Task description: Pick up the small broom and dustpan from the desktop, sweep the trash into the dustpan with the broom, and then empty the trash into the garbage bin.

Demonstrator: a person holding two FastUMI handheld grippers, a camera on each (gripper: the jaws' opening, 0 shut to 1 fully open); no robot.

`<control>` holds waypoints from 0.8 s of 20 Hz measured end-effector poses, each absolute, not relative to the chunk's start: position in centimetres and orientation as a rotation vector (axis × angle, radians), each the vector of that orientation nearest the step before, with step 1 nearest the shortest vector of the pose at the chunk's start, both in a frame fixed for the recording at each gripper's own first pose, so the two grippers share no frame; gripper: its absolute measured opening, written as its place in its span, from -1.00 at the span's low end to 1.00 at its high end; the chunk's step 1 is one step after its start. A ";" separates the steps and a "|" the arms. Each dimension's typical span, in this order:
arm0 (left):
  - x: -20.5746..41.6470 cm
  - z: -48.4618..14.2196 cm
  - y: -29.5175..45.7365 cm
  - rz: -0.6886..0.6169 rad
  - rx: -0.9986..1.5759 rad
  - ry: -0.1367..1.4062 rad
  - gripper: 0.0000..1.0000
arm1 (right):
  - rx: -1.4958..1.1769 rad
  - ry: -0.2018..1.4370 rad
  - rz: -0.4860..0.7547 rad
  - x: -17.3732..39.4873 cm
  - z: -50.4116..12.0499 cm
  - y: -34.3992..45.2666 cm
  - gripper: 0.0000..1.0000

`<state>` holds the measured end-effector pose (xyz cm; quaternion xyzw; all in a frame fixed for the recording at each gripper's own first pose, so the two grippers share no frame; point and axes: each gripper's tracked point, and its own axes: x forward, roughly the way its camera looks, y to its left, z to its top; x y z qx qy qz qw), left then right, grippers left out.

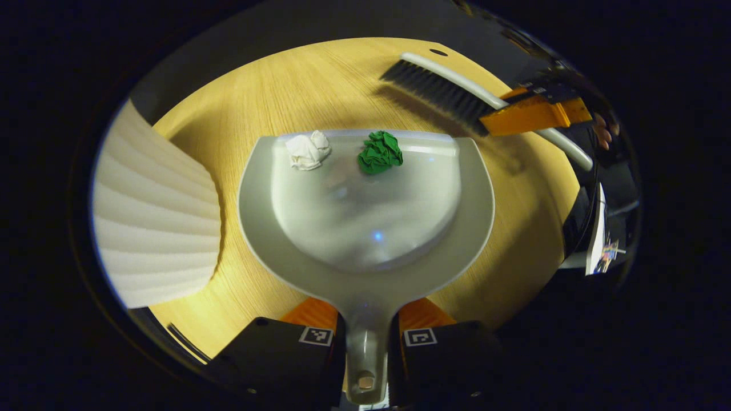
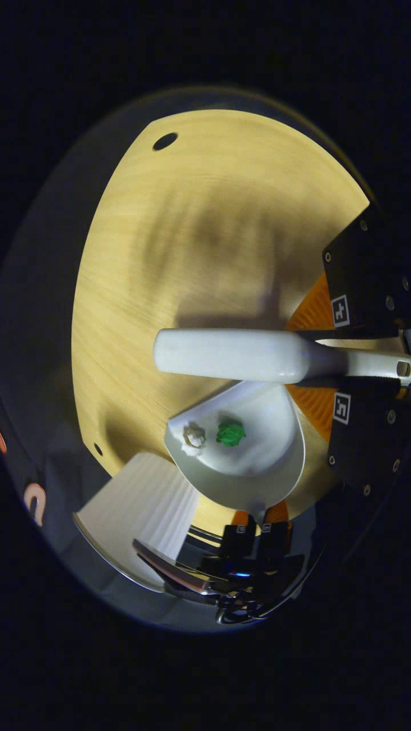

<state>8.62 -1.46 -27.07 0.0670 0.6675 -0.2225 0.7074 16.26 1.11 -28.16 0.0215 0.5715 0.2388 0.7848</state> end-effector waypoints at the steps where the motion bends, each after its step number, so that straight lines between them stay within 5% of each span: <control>1: 8.7 -27.0 -1.7 -0.460 0.120 1.485 -0.39 | 0.072 1.241 0.463 15.7 -28.3 0.3 -0.47; 11: 8.4 -25.9 -3.8 -0.232 -0.091 1.473 -0.39 | 0.208 1.276 0.104 11.0 -32.7 -0.9 -0.46; 16: 8.3 -22.3 -5.4 -0.288 -0.014 1.407 -0.39 | 0.210 1.264 0.046 10.2 -34.3 -3.0 -0.44</control>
